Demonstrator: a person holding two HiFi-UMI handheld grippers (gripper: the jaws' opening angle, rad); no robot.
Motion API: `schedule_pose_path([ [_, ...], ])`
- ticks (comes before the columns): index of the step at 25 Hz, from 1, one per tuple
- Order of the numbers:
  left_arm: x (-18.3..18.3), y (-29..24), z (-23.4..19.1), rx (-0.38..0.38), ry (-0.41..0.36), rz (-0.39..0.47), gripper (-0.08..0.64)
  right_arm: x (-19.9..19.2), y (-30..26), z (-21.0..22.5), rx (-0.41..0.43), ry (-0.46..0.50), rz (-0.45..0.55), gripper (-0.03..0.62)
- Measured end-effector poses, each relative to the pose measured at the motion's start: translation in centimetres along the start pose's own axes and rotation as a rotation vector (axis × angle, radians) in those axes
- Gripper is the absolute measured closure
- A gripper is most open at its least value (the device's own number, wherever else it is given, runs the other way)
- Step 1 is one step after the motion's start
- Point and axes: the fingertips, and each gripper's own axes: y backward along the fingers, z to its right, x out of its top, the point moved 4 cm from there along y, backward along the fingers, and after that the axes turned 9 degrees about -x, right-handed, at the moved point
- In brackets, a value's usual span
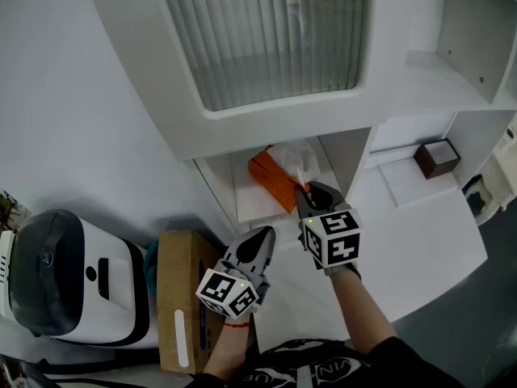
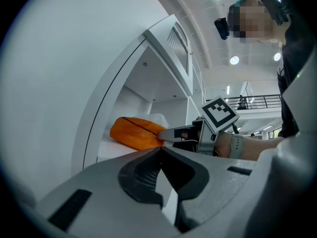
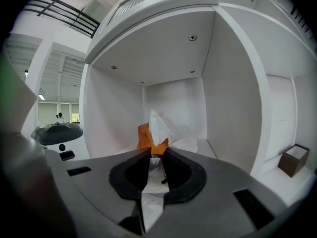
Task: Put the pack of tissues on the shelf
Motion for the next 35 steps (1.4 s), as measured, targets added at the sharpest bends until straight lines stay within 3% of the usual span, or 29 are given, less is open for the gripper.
schedule_pose_path([
  [6,-0.2,0.3,-0.3,0.015,0.010,0.001,0.554,0.3,-0.4,-0.3,0.033,0.022,0.013,0.551],
  [13,-0.1,0.7,-0.2,0.030,0.021,0.006,0.554,0.6,0.3,-0.1,0.072,-0.006,0.045,0.472],
  [35,-0.1,-0.1,3.6,0.042,0.013,0.030,0.554,-0.1,5.5,1.0,0.143,-0.022,0.072,0.457],
])
